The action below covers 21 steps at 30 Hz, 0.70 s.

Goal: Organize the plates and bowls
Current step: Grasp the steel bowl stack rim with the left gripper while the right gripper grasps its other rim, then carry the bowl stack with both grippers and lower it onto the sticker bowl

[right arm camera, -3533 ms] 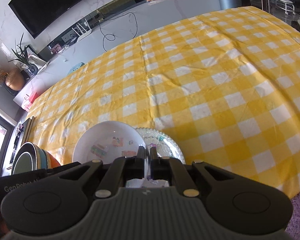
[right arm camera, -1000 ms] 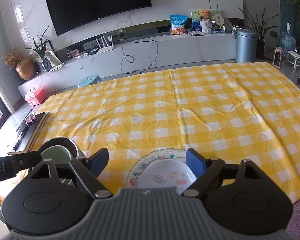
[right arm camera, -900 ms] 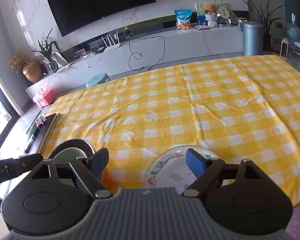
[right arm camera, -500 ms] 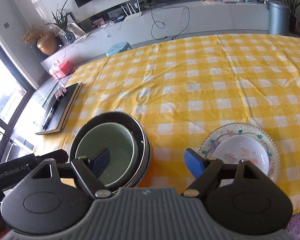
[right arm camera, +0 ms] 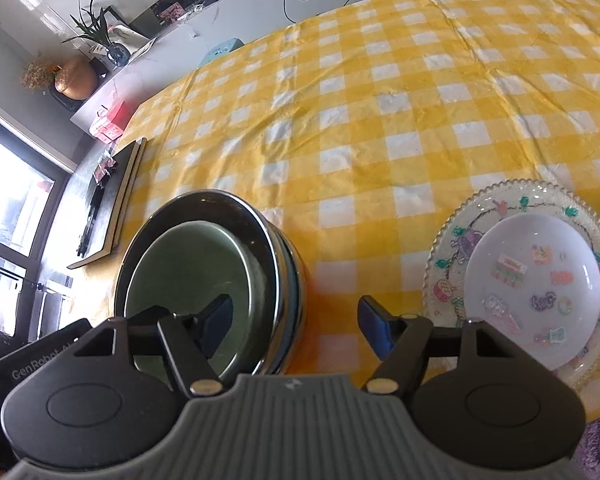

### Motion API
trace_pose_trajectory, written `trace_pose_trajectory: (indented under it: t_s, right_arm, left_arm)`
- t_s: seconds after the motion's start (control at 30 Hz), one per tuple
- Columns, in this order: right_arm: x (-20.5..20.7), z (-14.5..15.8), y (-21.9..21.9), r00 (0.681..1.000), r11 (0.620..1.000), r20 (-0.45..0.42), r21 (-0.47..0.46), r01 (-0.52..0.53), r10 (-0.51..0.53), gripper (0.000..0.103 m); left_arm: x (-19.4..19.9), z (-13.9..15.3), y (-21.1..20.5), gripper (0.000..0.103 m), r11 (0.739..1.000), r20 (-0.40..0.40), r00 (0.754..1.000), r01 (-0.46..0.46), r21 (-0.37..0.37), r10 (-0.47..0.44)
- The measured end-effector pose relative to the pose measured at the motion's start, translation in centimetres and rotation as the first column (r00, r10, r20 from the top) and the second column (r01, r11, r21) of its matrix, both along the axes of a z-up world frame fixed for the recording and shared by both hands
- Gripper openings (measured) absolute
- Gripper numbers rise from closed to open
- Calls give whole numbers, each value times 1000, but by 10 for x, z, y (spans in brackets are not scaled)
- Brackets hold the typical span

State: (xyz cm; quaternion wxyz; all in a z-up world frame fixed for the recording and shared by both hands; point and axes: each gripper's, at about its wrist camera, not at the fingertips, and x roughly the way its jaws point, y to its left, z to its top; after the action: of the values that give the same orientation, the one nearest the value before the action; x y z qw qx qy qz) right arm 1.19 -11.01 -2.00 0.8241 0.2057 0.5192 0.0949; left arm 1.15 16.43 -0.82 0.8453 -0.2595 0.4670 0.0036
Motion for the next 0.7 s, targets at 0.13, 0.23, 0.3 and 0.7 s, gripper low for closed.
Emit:
trace_pose_trajectory:
  t_s: [0.13,0.23,0.3,0.7]
  right_arm:
    - [5,-8,3,999,999,-27,32,-17,18,62]
    - [8,-12,3,999,998,-37,53,-28,30,60]
    - [10,-15,1,999,998,-47,67,-21,24,59]
    - [16,-27,-9,995,984,-99,179,23,-5,50]
  left_arm:
    - [4,-5,-2,56,1000,-14,1000,9,-5,-9]
    - [7,-7,-4,55,1000,-23,1000,12,-2,-12]
    - [10,-9,-5,55,1000,-30,999,14,0,-14]
    - [15,-13,-10,47,999,-52,998,43,-6,-43]
